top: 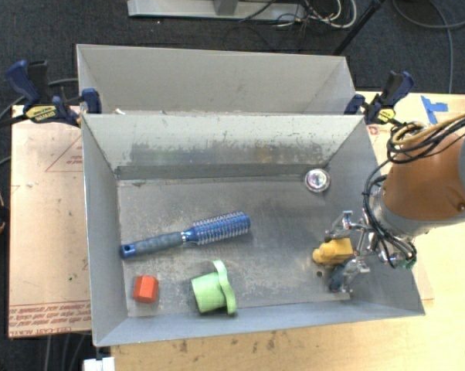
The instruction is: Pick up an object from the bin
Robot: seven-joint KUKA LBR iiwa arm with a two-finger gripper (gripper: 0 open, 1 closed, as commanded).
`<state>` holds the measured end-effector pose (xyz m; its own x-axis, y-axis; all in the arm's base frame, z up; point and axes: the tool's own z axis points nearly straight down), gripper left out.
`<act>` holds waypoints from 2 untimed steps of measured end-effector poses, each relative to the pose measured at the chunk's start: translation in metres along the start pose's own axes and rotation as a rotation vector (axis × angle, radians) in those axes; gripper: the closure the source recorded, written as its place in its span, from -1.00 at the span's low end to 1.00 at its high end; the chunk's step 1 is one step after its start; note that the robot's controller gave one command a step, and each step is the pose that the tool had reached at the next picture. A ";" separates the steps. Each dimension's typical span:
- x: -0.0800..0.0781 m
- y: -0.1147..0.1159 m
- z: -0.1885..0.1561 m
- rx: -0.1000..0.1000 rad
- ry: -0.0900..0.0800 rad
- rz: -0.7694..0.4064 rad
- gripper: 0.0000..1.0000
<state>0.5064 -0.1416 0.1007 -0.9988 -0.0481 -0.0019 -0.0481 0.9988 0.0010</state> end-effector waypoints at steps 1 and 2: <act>0.002 -0.008 0.028 -0.001 -0.002 0.076 -1.00; 0.001 -0.008 0.027 0.000 0.001 0.075 -1.00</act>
Offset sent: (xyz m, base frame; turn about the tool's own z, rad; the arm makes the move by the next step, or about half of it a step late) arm -0.0040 -0.0098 -0.0307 0.0785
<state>0.5058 -0.1494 0.0737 -0.9996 0.0268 -0.0011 0.0268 0.9996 0.0013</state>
